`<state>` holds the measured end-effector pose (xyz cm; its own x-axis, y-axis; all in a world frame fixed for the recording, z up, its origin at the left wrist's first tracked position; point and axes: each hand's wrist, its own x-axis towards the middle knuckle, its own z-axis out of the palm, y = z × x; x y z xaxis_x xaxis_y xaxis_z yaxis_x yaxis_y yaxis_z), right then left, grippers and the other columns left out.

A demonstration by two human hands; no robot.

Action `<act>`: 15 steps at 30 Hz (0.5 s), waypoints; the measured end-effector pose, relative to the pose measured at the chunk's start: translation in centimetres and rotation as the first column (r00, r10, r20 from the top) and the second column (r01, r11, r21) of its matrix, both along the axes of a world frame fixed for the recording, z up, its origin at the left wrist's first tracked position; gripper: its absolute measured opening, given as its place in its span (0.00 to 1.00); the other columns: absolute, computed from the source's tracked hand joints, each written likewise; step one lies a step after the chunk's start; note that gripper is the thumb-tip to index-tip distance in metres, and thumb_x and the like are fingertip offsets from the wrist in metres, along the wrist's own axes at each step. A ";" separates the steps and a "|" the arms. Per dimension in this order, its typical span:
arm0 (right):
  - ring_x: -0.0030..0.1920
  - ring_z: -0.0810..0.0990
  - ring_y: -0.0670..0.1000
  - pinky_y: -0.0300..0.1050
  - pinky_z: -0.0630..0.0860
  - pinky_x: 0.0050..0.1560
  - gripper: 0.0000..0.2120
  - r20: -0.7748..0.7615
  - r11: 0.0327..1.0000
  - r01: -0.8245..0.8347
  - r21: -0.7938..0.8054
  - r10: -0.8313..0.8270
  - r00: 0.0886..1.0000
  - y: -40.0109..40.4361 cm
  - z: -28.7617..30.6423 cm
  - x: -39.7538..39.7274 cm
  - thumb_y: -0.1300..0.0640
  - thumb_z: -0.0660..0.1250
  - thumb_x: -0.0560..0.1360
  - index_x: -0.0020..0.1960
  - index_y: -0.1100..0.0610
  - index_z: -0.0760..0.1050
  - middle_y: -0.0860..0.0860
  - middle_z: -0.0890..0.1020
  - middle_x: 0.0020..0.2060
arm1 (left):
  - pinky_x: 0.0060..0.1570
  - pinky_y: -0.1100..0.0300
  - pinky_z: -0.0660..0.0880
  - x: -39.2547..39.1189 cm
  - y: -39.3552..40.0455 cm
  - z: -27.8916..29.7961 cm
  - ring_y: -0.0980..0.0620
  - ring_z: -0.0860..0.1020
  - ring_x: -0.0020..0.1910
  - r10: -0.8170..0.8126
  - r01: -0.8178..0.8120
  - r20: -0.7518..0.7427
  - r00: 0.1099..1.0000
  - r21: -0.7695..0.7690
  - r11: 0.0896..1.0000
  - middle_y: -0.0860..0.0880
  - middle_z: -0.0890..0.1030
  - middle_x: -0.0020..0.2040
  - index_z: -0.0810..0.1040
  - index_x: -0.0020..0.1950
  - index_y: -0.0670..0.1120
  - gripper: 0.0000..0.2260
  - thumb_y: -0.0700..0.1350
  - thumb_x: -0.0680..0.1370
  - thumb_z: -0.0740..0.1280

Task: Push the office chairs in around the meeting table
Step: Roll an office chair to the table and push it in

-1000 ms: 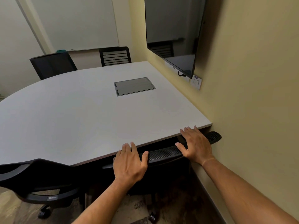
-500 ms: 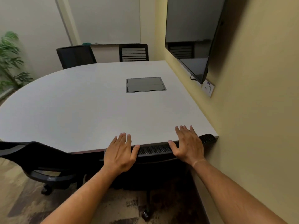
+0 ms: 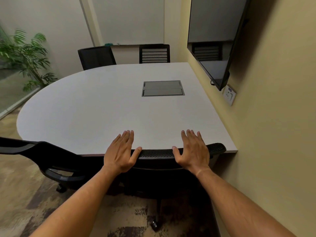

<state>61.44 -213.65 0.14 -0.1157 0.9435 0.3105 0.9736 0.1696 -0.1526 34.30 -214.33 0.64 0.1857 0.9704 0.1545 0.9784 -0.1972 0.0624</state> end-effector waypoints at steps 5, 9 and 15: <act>0.72 0.67 0.59 0.55 0.54 0.76 0.38 0.016 1.000 -0.002 -0.003 0.002 1.000 1.3 0.2 0.4 0.36 0.52 0.72 0.72 0.62 0.68 0.63 0.72 0.69 | 0.77 0.55 0.48 0.4 1.0 -0.3 0.48 0.54 0.78 -0.010 0.009 0.028 1.000 0.038 0.999 0.42 0.57 0.78 0.50 0.78 0.40 0.39 0.66 0.77 0.40; 0.71 0.68 0.59 0.56 0.55 0.76 0.38 0.028 1.000 0.003 -0.005 -0.003 1.000 2.3 0.0 0.9 0.36 0.52 0.72 0.71 0.62 0.69 0.63 0.73 0.69 | 0.76 0.55 0.47 1.0 1.8 -0.4 0.48 0.53 0.78 -0.009 0.007 0.046 0.999 0.041 0.999 0.41 0.56 0.78 0.50 0.79 0.40 0.39 0.66 0.77 0.40; 0.71 0.68 0.60 0.58 0.57 0.75 0.38 0.010 1.000 0.021 -0.008 -0.021 1.000 2.8 -0.4 0.1 0.36 0.52 0.72 0.71 0.63 0.69 0.63 0.73 0.69 | 0.77 0.54 0.48 0.0 3.2 -0.6 0.48 0.54 0.78 -0.026 0.025 0.025 0.999 0.052 0.998 0.41 0.58 0.78 0.52 0.78 0.39 0.39 0.66 0.77 0.40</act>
<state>61.51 -210.83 -0.22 -0.0985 0.9483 0.3016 0.9784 0.1476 -0.1446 34.25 -211.12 0.06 0.2056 0.9559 0.2095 0.9712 -0.2257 0.0765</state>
